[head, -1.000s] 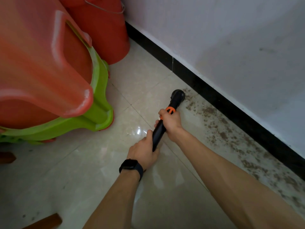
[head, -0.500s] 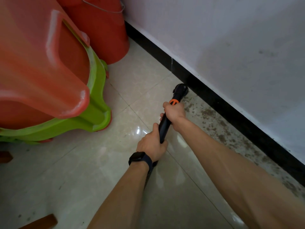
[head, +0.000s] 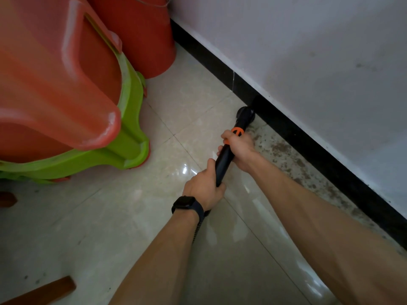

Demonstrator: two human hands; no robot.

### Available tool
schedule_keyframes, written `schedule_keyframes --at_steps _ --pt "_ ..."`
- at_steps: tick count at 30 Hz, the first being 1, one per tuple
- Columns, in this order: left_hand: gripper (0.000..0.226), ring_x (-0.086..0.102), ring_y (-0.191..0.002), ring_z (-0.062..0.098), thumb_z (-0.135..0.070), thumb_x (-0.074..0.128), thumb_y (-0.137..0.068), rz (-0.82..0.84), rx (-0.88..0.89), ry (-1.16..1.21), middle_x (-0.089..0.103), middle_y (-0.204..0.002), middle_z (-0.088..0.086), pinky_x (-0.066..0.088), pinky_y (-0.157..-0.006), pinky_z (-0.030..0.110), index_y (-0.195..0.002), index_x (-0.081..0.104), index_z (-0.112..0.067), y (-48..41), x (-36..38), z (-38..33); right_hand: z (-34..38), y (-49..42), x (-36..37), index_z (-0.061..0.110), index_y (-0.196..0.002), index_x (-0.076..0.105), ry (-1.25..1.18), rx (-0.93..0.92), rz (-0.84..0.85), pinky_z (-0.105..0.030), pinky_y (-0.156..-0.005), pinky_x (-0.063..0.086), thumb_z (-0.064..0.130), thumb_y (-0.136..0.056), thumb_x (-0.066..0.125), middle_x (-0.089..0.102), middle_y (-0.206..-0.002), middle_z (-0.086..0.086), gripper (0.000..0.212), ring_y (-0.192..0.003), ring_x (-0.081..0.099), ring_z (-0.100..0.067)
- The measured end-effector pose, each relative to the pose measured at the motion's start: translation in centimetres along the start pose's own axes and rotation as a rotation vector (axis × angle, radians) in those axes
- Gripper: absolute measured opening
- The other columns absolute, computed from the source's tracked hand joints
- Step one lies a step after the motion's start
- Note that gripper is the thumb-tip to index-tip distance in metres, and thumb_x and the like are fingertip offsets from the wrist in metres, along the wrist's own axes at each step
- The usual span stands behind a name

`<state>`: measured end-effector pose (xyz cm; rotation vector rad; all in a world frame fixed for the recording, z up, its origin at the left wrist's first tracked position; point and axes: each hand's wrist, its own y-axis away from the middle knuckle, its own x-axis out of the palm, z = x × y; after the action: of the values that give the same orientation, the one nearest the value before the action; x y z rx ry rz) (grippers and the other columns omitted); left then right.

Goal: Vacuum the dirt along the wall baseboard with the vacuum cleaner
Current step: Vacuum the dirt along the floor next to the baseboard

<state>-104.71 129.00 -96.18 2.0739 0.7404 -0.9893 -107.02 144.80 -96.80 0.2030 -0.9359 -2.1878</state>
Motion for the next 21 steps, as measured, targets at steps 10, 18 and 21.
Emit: schedule_keyframes --at_steps 10,18,21 --pt "0.043 0.051 -0.06 0.021 -0.038 0.057 -0.086 0.026 0.016 -0.139 0.053 -0.079 -0.005 0.035 -0.05 0.031 -0.114 0.025 -0.03 4.6 -1.9 6.9 -5.4 4.0 4.8 0.012 -0.115 0.045 -0.091 0.08 0.025 -0.036 -0.06 0.058 0.013 -0.09 0.067 0.055 -0.074 -0.007 0.033 -0.052 0.066 -0.02" --pt "0.037 0.053 -0.062 0.025 -0.04 0.057 -0.085 0.095 0.086 -0.234 0.054 -0.083 -0.004 0.037 -0.055 0.032 -0.104 0.026 -0.031 7.6 -1.5 8.7 -8.9 8.2 4.1 0.016 -0.119 0.042 -0.184 0.091 -0.088 -0.04 -0.067 0.064 0.017 -0.093 0.063 0.061 -0.078 -0.004 0.034 -0.053 0.067 -0.015" --pt "0.039 0.061 -0.072 0.028 -0.041 0.056 -0.086 0.14 0.153 -0.27 0.061 -0.096 0.0 0.042 -0.059 0.033 -0.111 0.029 -0.029 7.7 -1.3 8.3 -9.4 9.0 3.1 0.015 -0.118 0.045 -0.254 0.074 -0.162 -0.034 -0.062 0.059 0.014 -0.092 0.063 0.059 -0.078 -0.004 0.033 -0.051 0.065 -0.016"
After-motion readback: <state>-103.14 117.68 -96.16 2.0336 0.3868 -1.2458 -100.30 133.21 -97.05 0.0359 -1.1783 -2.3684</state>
